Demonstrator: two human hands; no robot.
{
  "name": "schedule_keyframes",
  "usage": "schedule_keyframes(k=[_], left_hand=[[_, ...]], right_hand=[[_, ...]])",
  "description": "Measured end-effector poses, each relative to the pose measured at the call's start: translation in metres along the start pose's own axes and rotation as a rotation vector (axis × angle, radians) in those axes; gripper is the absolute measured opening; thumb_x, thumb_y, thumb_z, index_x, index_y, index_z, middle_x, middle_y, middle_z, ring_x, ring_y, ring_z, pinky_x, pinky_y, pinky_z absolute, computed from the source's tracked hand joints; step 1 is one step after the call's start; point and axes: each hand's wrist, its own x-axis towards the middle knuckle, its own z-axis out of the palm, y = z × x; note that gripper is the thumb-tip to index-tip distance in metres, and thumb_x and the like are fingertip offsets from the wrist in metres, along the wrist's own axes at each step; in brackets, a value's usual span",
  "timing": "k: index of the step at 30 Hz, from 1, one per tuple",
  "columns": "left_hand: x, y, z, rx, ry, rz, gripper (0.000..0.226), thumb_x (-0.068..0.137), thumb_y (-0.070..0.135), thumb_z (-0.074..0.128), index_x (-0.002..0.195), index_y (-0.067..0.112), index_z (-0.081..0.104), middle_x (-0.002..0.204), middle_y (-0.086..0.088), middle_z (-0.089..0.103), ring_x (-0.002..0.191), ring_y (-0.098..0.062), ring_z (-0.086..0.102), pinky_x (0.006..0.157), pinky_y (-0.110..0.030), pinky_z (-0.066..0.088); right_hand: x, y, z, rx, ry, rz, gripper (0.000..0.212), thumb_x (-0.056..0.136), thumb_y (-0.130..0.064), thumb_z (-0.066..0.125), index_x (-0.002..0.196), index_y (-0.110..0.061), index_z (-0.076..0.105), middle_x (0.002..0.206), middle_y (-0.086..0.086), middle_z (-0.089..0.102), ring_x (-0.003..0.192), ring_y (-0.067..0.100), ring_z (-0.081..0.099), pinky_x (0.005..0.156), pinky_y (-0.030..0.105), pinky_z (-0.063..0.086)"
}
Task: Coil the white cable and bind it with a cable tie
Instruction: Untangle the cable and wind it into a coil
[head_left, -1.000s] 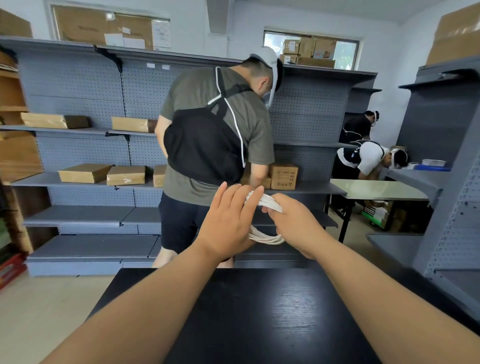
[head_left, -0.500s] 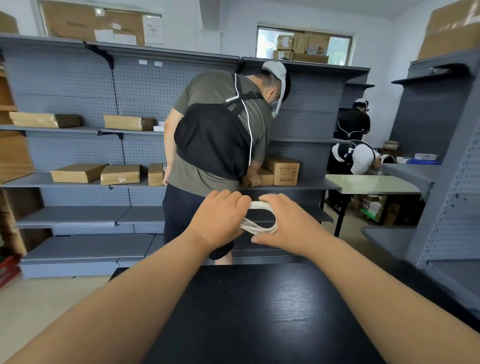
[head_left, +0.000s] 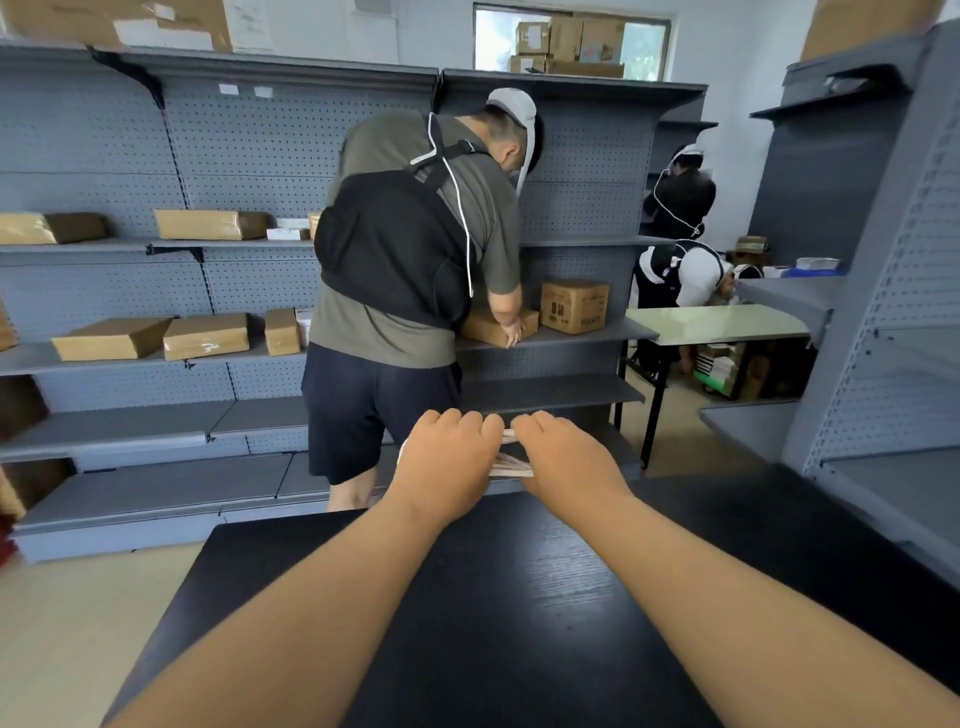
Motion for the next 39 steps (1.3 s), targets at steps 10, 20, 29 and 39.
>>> schedule_keyframes(k=[10,20,29,39], left_hand=[[0.007,0.045,0.050,-0.175,-0.154,-0.003,0.013,0.078,0.021,0.055,0.085,0.018,0.045,0.084,-0.001,0.062,0.074,-0.024,0.057,0.061,-0.032,0.033],[0.015,0.102,0.078,-0.266,-0.299,0.091,0.014,0.088,0.017,0.047,0.101,0.014,0.043,0.097,-0.006,0.062,0.083,-0.028,0.060,0.060,-0.034,0.036],[0.016,0.160,0.114,-0.368,-0.384,0.122,0.026,0.087,0.017,0.048,0.113,0.017,0.043,0.109,-0.002,0.056,0.096,-0.024,0.054,0.074,-0.035,0.042],[0.007,0.231,0.168,-0.442,-0.533,0.131,0.042,0.088,0.031,0.049,0.126,0.017,0.039,0.118,-0.003,0.050,0.104,-0.022,0.049,0.080,-0.035,0.044]], right_hand=[[-0.035,0.034,0.024,-0.086,-0.089,0.083,0.023,0.087,-0.009,0.047,0.109,-0.015,0.047,0.105,0.002,0.052,0.097,0.023,0.051,0.064,0.031,0.037],[-0.072,0.081,0.058,-0.031,-0.197,0.169,0.023,0.089,-0.015,0.049,0.112,-0.014,0.050,0.108,0.004,0.056,0.099,0.024,0.053,0.072,0.034,0.043],[-0.110,0.139,0.100,0.037,-0.288,0.183,0.017,0.084,-0.014,0.056,0.101,-0.014,0.053,0.098,0.006,0.059,0.084,0.030,0.056,0.065,0.036,0.041],[-0.145,0.197,0.157,0.080,-0.471,0.110,0.022,0.086,-0.016,0.053,0.107,-0.013,0.051,0.104,0.007,0.059,0.092,0.030,0.058,0.071,0.037,0.046]])
